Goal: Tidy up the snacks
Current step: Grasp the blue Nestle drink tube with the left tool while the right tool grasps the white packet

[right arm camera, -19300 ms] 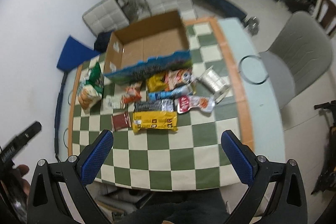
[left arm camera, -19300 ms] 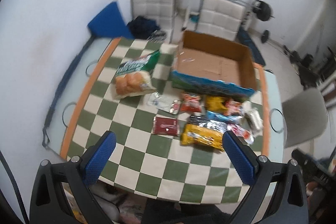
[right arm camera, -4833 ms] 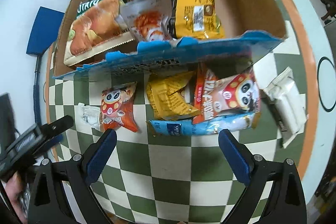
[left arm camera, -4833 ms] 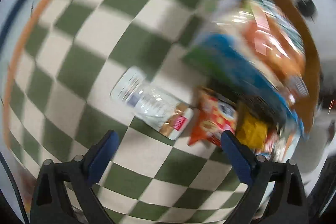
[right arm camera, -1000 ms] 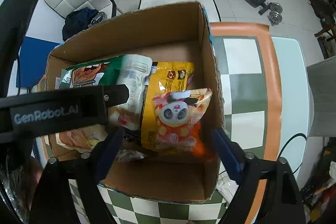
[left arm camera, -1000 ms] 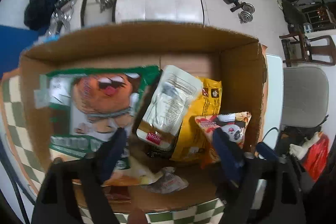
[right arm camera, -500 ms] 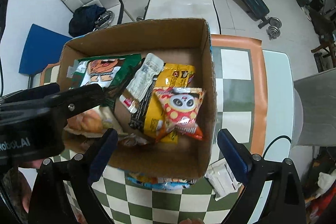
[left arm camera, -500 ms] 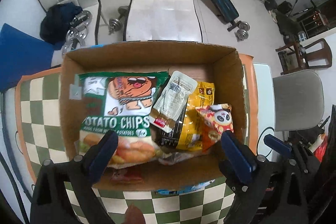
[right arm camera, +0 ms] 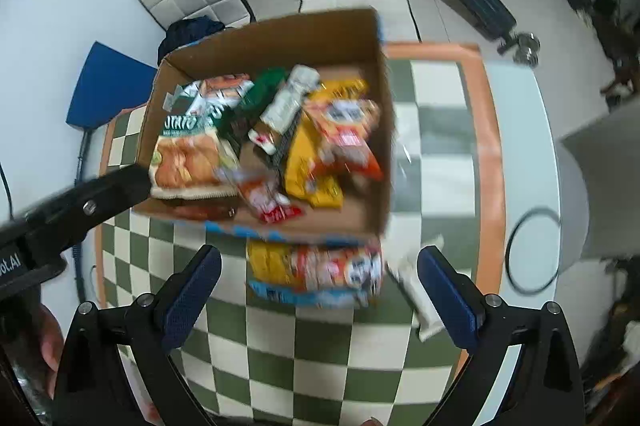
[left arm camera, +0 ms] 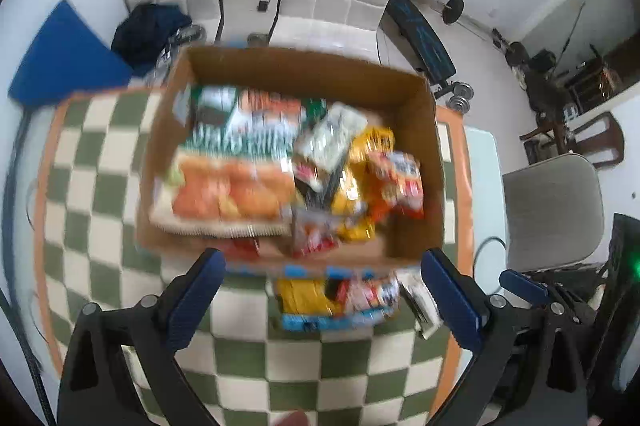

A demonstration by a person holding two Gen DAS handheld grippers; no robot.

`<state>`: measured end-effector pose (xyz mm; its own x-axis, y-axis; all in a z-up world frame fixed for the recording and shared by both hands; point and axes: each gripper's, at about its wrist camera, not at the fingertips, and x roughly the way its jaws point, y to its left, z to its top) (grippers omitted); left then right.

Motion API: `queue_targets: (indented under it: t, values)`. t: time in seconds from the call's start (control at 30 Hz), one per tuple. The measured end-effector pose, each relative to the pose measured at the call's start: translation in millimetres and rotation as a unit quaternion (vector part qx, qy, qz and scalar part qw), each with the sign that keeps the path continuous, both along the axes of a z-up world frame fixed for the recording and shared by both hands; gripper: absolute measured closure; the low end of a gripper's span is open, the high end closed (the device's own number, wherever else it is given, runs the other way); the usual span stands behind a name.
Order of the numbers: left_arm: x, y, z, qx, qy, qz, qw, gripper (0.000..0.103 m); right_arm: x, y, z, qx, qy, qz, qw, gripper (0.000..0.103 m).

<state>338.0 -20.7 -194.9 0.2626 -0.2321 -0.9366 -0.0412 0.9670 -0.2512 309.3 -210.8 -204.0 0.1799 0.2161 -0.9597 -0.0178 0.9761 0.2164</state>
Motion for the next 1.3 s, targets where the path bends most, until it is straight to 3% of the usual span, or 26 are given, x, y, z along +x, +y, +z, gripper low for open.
queue_targets:
  t: [0.13, 0.23, 0.4, 0.57, 0.63, 0.73, 0.87, 1.0, 1.13, 1.3]
  values:
    - [-39.8, -2.0, -48.7, -0.075, 0.074, 0.047, 0.9933, 0.002, -37.3, -37.7, -24.8, -0.001, 0.025, -0.029, 0.999, 0.003]
    - [-59.4, -11.9, -100.2, -0.125, 0.147, 0.099, 0.9761, 0.003, -59.0, -64.9, -49.1, -0.016, 0.043, -0.048, 0.998, 0.003]
    - [-69.5, -37.7, -166.2, -0.116, 0.19, 0.172, 0.9596, 0.003, -84.2, -105.3, -80.9, -0.04, 0.043, -0.095, 0.994, 0.003]
    - [-73.8, -48.6, -205.7, -0.113, 0.207, 0.228, 0.9448, 0.003, -92.8, -124.4, -107.9, -0.056, 0.049, -0.112, 0.991, 0.003]
    - [-72.2, -51.6, -211.1, -0.097, 0.201, 0.242, 0.9444, 0.003, -89.7, -125.1, -116.8, -0.058, 0.055, -0.108, 0.991, 0.003]
    - [-70.4, -57.4, -217.1, -0.062, 0.196, 0.232, 0.9505, 0.003, -83.6, -122.0, -127.1, -0.059, 0.057, -0.091, 0.992, 0.003]
    - [-78.8, -65.2, -225.6, -0.018, 0.201, 0.196, 0.9596, 0.003, -67.6, -107.8, -141.1, -0.078, 0.066, -0.036, 0.994, 0.003]
    - [-88.5, -60.0, -228.1, 0.002, 0.208, 0.168, 0.9635, 0.003, -51.6, -87.4, -155.5, -0.12, 0.076, 0.022, 0.99, 0.003]
    - [-100.8, -50.7, -222.9, 0.047, 0.21, 0.111, 0.9704, 0.003, -41.3, -74.8, -166.8, -0.135, 0.095, 0.058, 0.985, 0.003]
    - [-121.4, -33.8, -223.2, 0.062, 0.232, 0.08, 0.9674, 0.003, -29.8, -64.0, -180.4, -0.141, 0.109, 0.071, 0.981, 0.003]
